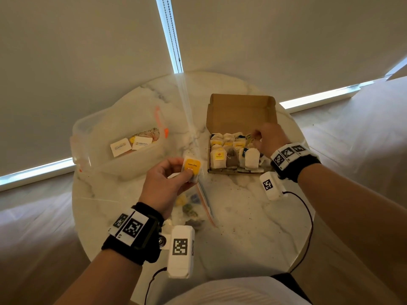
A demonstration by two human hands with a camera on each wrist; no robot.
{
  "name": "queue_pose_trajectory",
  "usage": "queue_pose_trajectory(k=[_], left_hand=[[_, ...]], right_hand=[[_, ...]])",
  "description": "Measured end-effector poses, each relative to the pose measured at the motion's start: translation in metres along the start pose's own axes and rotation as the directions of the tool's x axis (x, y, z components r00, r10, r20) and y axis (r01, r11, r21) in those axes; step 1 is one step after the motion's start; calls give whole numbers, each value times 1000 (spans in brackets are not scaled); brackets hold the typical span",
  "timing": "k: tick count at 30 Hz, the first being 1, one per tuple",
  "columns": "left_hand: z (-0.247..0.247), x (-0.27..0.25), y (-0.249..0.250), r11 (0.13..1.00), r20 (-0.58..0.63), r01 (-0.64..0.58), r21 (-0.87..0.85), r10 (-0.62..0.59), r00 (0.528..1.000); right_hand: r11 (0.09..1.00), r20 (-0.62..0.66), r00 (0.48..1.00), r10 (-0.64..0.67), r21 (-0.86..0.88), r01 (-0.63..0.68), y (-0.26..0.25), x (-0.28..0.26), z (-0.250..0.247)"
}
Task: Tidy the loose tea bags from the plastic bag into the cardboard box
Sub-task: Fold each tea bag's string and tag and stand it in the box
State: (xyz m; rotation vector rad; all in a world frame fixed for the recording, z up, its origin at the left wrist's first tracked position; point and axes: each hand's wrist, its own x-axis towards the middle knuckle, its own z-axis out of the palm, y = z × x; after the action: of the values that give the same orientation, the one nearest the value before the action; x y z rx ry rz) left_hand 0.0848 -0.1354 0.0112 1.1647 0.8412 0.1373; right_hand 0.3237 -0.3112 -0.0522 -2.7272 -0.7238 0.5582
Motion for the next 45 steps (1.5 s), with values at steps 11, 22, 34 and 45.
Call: queue_pose_trajectory(k=[11, 22, 34, 45], left_hand=[[16, 6, -1, 991, 52, -3, 131, -4, 999], [-44, 2, 3, 989, -64, 90, 120, -83, 994], [-28, 12, -3, 190, 413, -374, 908, -254, 875], [-23, 9, -31, -181, 267, -343, 922, -347, 899]], right_hand=[[745, 171, 866, -470, 603, 285, -86, -62, -28], [978, 344, 939, 18, -201, 55, -40, 7, 11], [894, 344, 837, -426, 14, 449, -80, -62, 51], [776, 568, 666, -483, -74, 626, -101, -92, 128]])
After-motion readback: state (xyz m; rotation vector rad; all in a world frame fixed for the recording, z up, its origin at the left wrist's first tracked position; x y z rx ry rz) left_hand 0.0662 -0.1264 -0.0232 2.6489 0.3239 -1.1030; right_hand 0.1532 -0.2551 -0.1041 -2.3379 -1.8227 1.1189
